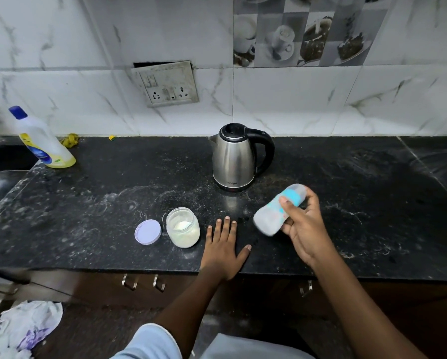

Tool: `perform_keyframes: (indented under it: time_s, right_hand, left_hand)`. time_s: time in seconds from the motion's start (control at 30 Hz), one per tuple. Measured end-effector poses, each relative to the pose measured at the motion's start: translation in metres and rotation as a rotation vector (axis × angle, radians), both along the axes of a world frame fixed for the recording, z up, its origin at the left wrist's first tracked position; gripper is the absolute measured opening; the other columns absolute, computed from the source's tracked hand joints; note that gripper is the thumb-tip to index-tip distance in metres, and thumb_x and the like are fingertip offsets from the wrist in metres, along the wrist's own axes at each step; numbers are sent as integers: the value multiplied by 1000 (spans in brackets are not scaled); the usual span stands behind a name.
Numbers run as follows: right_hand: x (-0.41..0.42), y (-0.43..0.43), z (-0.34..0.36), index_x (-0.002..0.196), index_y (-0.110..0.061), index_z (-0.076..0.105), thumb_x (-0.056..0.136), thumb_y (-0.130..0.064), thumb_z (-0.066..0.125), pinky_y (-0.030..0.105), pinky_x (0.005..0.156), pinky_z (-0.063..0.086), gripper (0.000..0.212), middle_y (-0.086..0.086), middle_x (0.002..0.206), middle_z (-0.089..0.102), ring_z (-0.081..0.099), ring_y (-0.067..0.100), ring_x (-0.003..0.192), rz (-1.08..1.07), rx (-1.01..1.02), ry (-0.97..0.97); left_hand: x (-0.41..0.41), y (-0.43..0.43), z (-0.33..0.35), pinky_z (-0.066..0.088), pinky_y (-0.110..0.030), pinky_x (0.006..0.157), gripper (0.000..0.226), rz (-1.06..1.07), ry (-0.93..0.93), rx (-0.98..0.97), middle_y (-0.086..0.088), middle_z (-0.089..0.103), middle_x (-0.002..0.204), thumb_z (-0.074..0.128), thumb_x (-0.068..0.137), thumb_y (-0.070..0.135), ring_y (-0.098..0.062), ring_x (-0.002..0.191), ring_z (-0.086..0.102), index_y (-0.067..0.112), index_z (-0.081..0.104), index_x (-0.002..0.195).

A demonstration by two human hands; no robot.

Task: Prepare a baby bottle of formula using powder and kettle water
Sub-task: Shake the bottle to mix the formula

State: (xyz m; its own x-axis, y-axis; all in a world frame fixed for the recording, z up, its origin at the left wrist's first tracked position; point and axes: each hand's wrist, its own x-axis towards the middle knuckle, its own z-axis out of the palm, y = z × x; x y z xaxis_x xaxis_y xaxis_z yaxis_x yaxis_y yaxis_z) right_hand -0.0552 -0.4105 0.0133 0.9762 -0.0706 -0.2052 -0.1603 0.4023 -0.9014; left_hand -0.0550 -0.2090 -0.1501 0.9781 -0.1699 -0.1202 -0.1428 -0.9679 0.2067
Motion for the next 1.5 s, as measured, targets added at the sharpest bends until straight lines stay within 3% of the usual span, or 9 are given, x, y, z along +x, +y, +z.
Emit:
perform_keyframes:
  time_s: [0.1,0.4,0.57,0.73,0.9,1.07,1.23,1.4,1.5]
  right_hand:
    - [-11,-2,0,138,-33,53,78,-13,82,46,78,62,69,19,115,74,75,29,101,360,-173,28]
    - [-4,-7,2,140,-30,53,81,-12,80,53,86,62,67,20,121,73,74,32,106,297,-137,26]
    - [9,-3,0,139,-20,48,95,-13,73,47,82,64,52,12,132,65,73,25,110,-171,66,47]
    - [-8,-1,-2,139,-31,55,82,-8,80,55,87,62,66,18,115,75,75,31,103,323,-180,47]
    - [8,3,-3,136,-23,50,96,-13,71,44,78,65,46,7,125,67,73,23,105,-207,45,92]
    - [-5,-4,1,132,-32,60,88,-8,79,62,93,58,54,16,121,72,74,33,105,303,-234,141]
    - [4,2,-2,136,-23,51,93,-13,76,50,85,64,52,13,128,67,73,31,110,-86,-26,159]
    - [-5,-3,-1,138,-28,54,82,-7,81,60,91,60,65,14,113,76,75,31,104,304,-161,115]
    - [5,-3,1,138,-24,52,87,-9,78,51,84,63,60,13,124,70,75,28,106,17,3,92]
  left_hand:
    - [1,1,0,-9,-52,131,99,-28,22,39,-8,-10,177,3,90,75,-28,163,-15,16,-3,169]
    - [0,1,2,-9,-51,131,98,-13,16,15,-6,-9,177,3,91,76,-27,163,-15,16,-2,169]
    - [0,-1,0,-8,-51,131,94,-1,9,3,-6,-9,177,10,96,75,-26,163,-14,16,0,169]
    - [1,1,1,-8,-53,131,100,-28,29,33,-8,-10,177,1,89,75,-28,163,-15,15,-3,169]
    - [0,-1,-1,-7,-52,131,96,2,6,10,-6,-8,178,6,94,76,-26,163,-14,17,0,169]
    - [0,0,1,-8,-52,131,99,-6,17,24,-6,-10,177,0,90,77,-27,163,-15,17,-1,169]
    - [0,-1,0,-8,-51,131,94,4,2,2,-6,-8,178,11,97,75,-26,163,-14,17,0,169]
    - [0,1,0,-8,-53,131,99,-22,20,35,-7,-11,177,3,91,76,-28,163,-15,16,-3,169]
    - [0,-1,0,-7,-52,131,93,2,5,18,-6,-8,178,11,97,75,-27,163,-14,17,-1,169]
